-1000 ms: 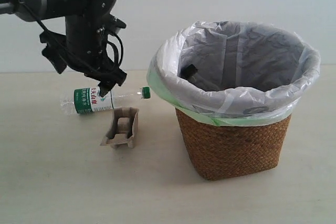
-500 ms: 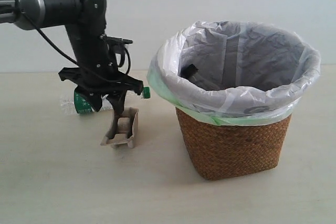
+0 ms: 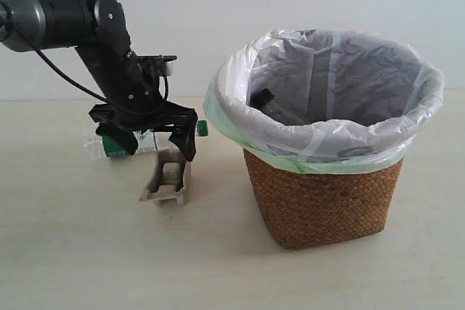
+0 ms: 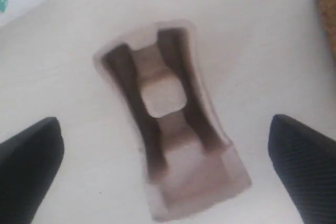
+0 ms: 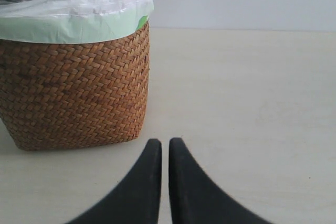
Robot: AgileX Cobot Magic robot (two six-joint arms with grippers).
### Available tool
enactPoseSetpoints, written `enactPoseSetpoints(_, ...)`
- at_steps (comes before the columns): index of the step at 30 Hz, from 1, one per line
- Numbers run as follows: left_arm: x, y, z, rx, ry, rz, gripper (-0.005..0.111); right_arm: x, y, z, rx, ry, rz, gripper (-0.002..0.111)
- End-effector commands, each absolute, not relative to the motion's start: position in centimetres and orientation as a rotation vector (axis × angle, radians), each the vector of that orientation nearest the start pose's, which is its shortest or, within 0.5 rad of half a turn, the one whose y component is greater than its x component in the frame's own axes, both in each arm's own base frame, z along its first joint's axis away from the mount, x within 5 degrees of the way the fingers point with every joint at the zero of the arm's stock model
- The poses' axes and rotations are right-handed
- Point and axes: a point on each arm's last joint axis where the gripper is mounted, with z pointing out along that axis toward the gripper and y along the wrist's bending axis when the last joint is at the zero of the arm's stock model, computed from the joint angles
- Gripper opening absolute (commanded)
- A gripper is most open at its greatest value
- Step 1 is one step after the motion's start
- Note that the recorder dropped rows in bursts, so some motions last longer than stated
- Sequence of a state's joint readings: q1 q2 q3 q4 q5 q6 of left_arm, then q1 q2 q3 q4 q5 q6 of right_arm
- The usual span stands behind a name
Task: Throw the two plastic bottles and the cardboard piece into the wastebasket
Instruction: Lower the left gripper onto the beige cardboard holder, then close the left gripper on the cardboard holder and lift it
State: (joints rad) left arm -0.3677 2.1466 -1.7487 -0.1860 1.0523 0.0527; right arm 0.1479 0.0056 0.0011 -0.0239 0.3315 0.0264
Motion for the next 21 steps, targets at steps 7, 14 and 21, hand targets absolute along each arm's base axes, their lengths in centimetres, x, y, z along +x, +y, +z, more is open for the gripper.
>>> enactPoseSetpoints(7,42.6,-18.5,14.6,0.495,2.924,-0.351,0.100,5.4,0.7,18.4,-0.134,1.801,0.092,0.002)
enactPoseSetpoints(14,43.2,-18.5,13.0,0.489,2.896,-0.322,0.072,5.4,0.7,18.4,-0.134,1.801,0.092,0.002)
enactPoseSetpoints(21,42.8,-18.2,12.2,0.539,2.973,-0.273,0.004,5.4,0.7,18.4,-0.134,1.801,0.092,0.002)
